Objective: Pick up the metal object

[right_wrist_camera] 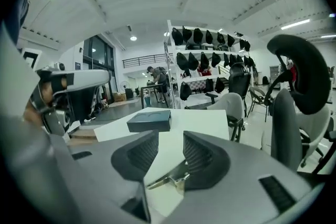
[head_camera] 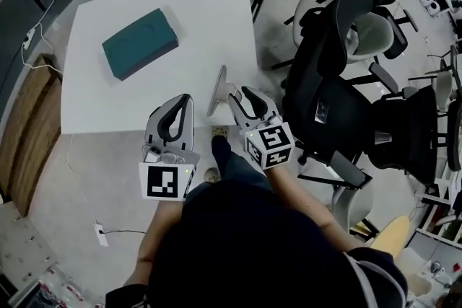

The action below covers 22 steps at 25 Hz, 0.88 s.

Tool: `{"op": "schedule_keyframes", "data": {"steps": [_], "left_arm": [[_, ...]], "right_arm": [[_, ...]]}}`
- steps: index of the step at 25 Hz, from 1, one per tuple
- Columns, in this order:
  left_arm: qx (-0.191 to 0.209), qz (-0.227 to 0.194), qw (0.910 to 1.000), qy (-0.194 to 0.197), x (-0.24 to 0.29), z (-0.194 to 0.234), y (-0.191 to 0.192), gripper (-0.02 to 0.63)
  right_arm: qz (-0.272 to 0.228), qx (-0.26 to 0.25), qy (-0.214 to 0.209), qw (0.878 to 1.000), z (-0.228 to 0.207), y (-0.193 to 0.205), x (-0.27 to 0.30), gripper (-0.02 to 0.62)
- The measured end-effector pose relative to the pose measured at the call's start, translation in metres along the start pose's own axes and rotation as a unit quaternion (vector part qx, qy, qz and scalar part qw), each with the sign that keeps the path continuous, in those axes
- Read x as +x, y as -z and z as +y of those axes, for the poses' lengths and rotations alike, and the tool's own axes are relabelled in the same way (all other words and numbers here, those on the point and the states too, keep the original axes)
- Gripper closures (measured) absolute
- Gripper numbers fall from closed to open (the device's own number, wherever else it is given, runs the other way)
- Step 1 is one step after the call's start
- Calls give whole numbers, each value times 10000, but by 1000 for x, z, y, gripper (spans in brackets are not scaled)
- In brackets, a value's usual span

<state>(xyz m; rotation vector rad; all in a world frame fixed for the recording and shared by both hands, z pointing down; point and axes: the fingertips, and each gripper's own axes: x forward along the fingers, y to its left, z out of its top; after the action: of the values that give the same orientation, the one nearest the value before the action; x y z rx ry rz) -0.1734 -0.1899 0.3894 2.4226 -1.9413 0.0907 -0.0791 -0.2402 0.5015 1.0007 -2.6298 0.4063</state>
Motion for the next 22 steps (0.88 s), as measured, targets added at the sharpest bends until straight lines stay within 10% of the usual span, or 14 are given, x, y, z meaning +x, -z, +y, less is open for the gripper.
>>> {"op": "schedule_keyframes", "data": {"steps": [14,22], "left_arm": [[26,619,9981,35,98,36,32,583],[-65,674,9977,49,114,48,40,583]], "right_arm": [[1431,890,-437,9847,-46,76,68,456],[1932,2357,-519,9510,-54,108,77,456]]}}
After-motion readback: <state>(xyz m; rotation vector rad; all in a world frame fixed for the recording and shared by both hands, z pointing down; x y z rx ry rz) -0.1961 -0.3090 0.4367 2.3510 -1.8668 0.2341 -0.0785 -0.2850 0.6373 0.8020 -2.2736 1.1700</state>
